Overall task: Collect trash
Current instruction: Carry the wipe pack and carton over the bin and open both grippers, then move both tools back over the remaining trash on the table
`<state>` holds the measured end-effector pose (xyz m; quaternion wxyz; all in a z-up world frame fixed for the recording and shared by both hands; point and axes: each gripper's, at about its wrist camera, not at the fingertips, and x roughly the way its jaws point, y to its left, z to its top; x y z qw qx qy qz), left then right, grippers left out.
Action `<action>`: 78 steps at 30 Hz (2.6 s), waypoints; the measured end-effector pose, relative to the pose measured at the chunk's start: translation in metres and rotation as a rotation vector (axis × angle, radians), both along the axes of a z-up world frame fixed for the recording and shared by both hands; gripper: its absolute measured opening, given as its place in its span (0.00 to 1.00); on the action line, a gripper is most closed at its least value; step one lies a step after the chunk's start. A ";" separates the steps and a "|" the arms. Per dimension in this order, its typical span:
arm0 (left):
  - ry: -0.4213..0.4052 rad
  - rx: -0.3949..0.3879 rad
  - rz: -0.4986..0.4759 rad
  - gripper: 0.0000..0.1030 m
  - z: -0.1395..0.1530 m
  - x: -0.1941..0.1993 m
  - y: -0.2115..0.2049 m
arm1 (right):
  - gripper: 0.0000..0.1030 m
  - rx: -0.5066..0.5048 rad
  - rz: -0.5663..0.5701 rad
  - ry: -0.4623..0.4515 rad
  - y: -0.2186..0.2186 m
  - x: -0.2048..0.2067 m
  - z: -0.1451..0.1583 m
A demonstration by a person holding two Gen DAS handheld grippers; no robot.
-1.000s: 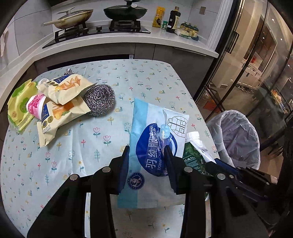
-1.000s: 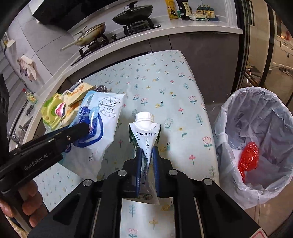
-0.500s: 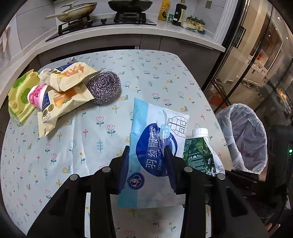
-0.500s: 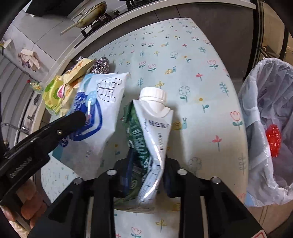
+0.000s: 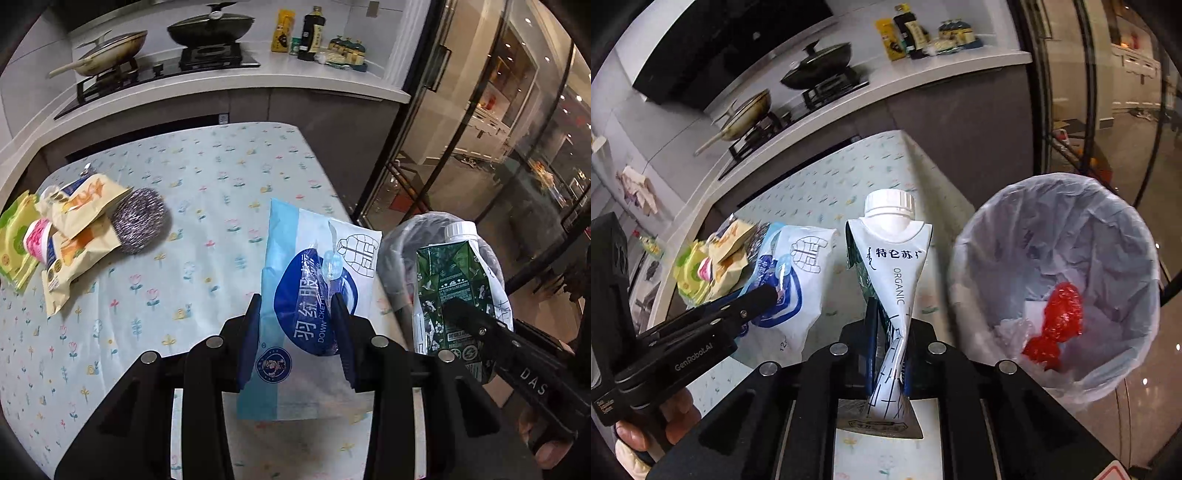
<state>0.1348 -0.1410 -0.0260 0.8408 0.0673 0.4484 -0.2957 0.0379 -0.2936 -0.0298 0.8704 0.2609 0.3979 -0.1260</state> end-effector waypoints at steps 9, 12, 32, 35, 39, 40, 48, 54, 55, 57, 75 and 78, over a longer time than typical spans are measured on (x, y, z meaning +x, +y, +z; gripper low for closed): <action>0.012 -0.029 -0.183 0.35 0.006 -0.024 -0.095 | 0.10 -0.040 -0.254 0.041 -0.083 -0.056 -0.003; 0.015 -0.020 -0.224 0.35 0.003 -0.030 -0.118 | 0.10 -0.039 -0.287 0.055 -0.094 -0.064 -0.008; 0.013 0.001 -0.249 0.53 -0.006 -0.037 -0.145 | 0.35 -0.047 -0.337 0.032 -0.105 -0.064 -0.013; -0.001 -0.009 -0.240 0.60 -0.002 -0.036 -0.142 | 0.37 -0.048 -0.341 0.018 -0.104 -0.066 -0.008; -0.009 -0.016 -0.234 0.60 0.003 -0.035 -0.137 | 0.43 -0.058 -0.342 0.004 -0.098 -0.065 0.000; -0.010 -0.017 -0.231 0.61 0.004 -0.034 -0.135 | 0.44 -0.060 -0.340 0.001 -0.096 -0.065 0.002; -0.027 -0.031 -0.191 0.61 0.016 -0.029 -0.111 | 0.50 -0.090 -0.321 -0.020 -0.075 -0.062 0.017; -0.040 -0.045 -0.138 0.62 0.025 -0.019 -0.078 | 0.56 -0.123 -0.275 -0.038 -0.046 -0.051 0.029; -0.041 -0.048 -0.124 0.62 0.026 -0.016 -0.071 | 0.56 -0.125 -0.265 -0.042 -0.041 -0.049 0.031; -0.043 -0.055 -0.097 0.62 0.029 -0.010 -0.057 | 0.56 -0.128 -0.242 -0.050 -0.029 -0.043 0.035; -0.057 -0.064 0.200 0.69 0.029 0.053 0.108 | 0.56 -0.148 -0.005 -0.053 0.091 0.042 0.042; -0.060 -0.058 0.245 0.69 0.026 0.064 0.139 | 0.56 -0.147 0.035 -0.046 0.112 0.058 0.039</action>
